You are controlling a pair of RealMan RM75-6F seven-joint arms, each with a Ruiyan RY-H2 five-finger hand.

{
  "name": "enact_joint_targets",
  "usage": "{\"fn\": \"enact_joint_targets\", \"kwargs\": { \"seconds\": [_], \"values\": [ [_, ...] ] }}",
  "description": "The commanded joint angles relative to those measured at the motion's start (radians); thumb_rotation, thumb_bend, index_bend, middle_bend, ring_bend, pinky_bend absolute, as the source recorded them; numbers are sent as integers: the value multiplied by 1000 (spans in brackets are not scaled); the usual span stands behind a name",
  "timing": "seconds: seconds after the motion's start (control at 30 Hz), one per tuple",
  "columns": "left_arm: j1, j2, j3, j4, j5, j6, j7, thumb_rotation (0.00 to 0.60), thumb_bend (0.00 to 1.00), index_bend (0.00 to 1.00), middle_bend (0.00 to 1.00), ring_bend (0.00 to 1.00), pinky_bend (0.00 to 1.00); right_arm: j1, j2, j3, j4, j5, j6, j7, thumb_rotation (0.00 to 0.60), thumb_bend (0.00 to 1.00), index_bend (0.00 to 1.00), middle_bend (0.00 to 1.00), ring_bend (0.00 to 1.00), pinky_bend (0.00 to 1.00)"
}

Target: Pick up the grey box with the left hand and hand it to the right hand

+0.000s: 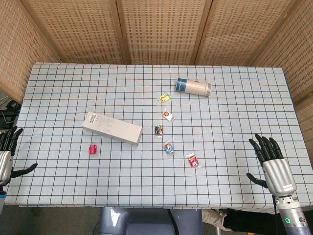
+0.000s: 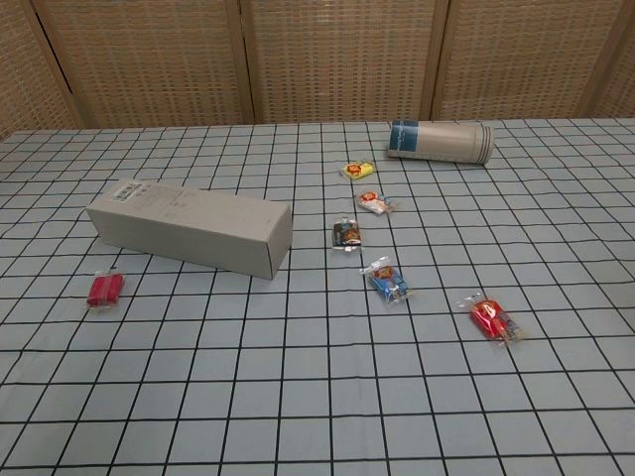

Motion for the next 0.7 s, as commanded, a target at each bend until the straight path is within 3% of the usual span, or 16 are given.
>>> {"fn": "enact_joint_targets", "kwargs": {
  "seconds": [0.03,0.17,0.33,0.6,0.7],
  "values": [
    [0,-4,-2,4,5,-6,8,600,0,0,0,0,0,0,1,0,0,2,-2,1,600,0,0,0,0,0],
    [-10,-4,-4,8,11,-30,12,600,0,0,0,0,0,0,4,1,-1,3,-1,8,600,0,0,0,0,0],
    [-86,15,-23,32,40,-131,3,600,0,0,0,0,0,-4,10,3,-5,7,6,16,600,0,0,0,0,0],
    [-315,-30,-115,172,86,-338,25,600,0,0,0,0,0,-6,11,19,-12,33,6,-3,600,0,0,0,0,0],
    [-414,-58,-130,211,53,-496,67,600,0,0,0,0,0,-7,9,27,-8,52,2,-8,600,0,0,0,0,0]
  ]
}}
